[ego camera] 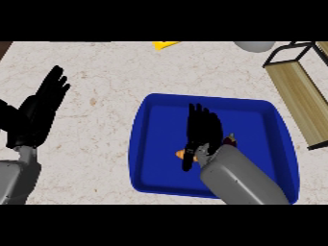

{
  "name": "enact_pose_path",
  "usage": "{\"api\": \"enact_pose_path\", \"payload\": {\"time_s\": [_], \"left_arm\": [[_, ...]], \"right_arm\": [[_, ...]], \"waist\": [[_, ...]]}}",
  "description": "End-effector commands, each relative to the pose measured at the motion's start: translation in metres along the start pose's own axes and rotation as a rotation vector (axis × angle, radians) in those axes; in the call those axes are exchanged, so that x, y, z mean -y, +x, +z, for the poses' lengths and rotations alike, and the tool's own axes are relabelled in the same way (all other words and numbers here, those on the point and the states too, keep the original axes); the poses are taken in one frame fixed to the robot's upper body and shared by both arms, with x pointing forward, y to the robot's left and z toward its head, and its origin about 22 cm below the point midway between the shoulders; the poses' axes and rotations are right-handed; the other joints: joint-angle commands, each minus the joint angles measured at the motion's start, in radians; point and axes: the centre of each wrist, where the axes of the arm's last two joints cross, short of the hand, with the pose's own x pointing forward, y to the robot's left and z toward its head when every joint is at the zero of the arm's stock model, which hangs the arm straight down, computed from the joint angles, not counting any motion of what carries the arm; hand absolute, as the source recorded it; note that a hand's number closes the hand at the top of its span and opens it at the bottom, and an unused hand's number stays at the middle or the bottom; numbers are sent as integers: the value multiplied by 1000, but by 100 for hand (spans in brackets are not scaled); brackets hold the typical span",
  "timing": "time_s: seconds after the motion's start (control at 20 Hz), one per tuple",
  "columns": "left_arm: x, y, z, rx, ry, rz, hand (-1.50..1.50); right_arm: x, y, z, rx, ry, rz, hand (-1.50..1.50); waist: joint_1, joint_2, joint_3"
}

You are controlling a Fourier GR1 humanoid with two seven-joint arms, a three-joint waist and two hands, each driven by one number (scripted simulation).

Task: Pick the croissant from the tray and place it in the tiered shelf

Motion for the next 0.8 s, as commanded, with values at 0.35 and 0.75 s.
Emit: {"api": "enact_pose_path", "payload": {"time_s": [0.35,0.75], "left_arm": [[-13,0,3,1,-1,30,0],[10,-2,2,-1,6,31,0]], "right_arm": [[-33,-4,-21,-111,74,-13,150],[-37,-3,-31,6,-57,84,150]], "waist": [[2,0,0],[1,1,0]]}}
